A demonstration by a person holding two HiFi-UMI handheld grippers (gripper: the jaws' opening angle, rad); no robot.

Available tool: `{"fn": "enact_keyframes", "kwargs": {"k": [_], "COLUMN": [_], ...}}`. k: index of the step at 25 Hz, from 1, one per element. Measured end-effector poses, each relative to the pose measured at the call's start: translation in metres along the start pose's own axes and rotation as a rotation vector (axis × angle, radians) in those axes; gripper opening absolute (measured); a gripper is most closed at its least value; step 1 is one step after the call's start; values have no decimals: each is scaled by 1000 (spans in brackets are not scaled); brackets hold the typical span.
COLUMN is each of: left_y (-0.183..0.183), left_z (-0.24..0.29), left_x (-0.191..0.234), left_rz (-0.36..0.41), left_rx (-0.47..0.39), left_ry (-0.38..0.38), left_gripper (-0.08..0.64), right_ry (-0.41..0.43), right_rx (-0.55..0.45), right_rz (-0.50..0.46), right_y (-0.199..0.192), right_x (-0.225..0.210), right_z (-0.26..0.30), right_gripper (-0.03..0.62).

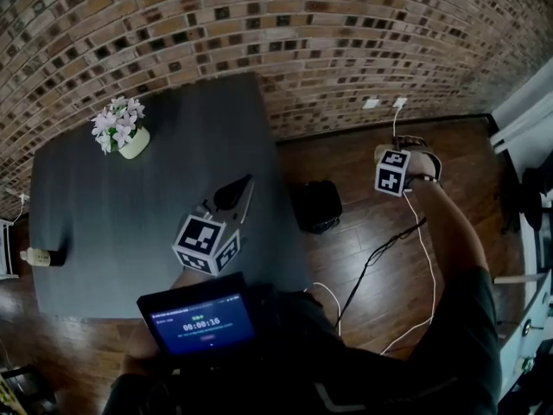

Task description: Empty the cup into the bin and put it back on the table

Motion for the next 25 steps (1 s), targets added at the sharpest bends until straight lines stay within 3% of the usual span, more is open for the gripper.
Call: {"fn": "enact_keyframes", "kwargs": {"k": [25], "left_y": [-5], "left_z": [2], "left_x": [-6], "left_rz": [-16], "left_rx": [2], "left_ry": [7], "left_gripper": [-9], "right_ry": [-63], "right_rx": [94], "right_rz": [-115], "right_y": [-2], "right_x": [-11], "right_z": [7], "right_gripper": [391]}}
Point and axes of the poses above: the fingertips, and each gripper's own axes: z forward along the fingers, x to its left, y out of its top, the point moved 8 cm from there along -z, backward along the fingers, and after that the axes turned 14 degrees about x, right-handed, at the moved point
